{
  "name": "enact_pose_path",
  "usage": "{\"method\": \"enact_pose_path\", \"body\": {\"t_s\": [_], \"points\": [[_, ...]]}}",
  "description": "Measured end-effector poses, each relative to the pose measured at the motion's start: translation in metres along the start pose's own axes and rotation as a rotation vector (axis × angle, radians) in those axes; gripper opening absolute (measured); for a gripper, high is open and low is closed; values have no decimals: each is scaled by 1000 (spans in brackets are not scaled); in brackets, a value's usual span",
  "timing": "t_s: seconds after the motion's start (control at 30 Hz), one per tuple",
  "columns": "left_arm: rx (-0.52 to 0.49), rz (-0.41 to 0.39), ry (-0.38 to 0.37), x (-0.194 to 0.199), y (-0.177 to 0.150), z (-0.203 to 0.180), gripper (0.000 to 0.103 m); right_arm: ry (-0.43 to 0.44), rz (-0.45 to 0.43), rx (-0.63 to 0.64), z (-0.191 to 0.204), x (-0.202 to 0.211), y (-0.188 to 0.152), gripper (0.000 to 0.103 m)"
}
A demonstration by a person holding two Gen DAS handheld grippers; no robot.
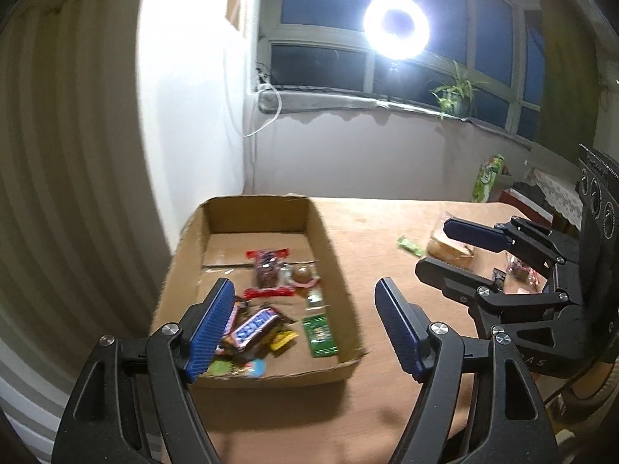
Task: Organize snacks
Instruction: 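Move both tools back to the snack pile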
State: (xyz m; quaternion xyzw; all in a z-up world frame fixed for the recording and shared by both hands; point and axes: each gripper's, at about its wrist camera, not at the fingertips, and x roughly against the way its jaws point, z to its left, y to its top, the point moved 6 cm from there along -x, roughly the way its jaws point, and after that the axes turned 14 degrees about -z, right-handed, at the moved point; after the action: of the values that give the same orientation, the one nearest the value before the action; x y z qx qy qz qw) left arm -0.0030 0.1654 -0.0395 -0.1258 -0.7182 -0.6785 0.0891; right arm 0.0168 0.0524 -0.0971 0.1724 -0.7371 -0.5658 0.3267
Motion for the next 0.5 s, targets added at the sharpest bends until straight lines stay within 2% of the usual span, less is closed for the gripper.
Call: {"method": "enact_pose_path", "body": {"t_s": [0.23, 0.5], "points": [[-48, 15, -45, -7, 3, -40, 75, -56, 5, -42, -35, 29, -18, 56], [-106, 38, -128, -20, 4, -96, 75, -146, 27, -111, -84, 70, -47, 56]]}}
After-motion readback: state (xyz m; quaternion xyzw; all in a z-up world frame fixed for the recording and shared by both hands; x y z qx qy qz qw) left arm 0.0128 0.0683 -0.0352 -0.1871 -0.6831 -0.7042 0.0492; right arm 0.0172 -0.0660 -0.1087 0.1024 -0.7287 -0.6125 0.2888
